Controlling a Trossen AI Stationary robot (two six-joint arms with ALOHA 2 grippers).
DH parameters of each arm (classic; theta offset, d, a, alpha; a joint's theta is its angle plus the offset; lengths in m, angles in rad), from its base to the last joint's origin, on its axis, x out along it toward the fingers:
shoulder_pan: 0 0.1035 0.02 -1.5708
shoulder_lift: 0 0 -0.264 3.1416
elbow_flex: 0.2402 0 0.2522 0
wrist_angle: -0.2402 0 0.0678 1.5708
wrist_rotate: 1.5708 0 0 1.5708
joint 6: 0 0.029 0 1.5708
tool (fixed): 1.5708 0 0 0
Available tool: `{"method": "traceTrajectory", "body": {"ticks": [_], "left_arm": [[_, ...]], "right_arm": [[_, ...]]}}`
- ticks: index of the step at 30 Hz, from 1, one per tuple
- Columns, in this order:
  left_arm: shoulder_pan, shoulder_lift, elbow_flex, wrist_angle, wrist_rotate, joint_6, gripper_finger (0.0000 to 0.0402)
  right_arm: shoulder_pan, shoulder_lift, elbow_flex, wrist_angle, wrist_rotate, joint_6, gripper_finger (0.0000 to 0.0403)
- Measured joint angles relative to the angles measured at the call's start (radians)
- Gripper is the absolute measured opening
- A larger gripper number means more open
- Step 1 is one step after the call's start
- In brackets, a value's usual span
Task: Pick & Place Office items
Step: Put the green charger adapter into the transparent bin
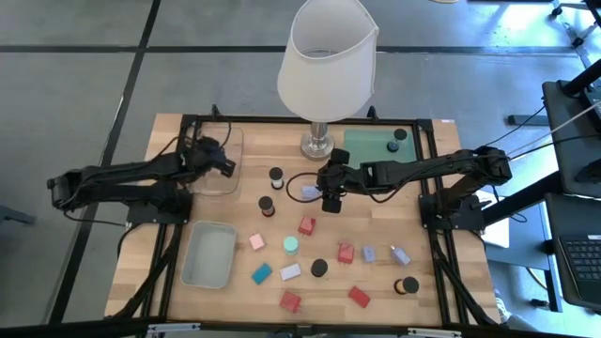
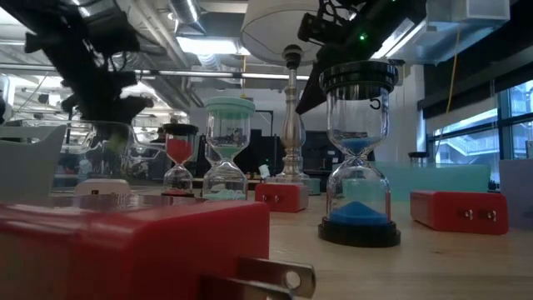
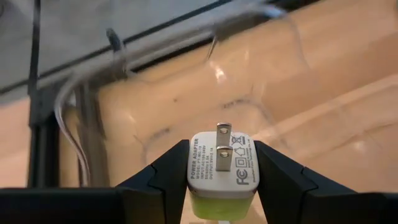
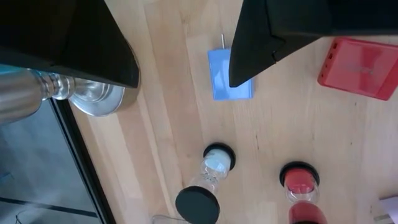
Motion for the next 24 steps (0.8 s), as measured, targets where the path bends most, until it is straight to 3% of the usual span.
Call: {"method": "traceTrajectory", "body": {"ticks": [5,12,24], "left_arm": [[0.000,0.023,-0.059,0.064,-0.009,-0.046,0.0152],[0.001,0.060,-0.093,0.084,-0.114,-0.091,0.0156],[0.048,0.148,-0.101,0.132,-0.094,-0.092,0.0161]], "right_arm": [[0.000,0.000,0.000,0.020,0.000,-0.001,0.0253],[0.000,0.000,0.000,0.060,0.000,0.001,0.0253],[0.000,0.001,0.000,0.068,0.003,-0.001,0.0253]]}}
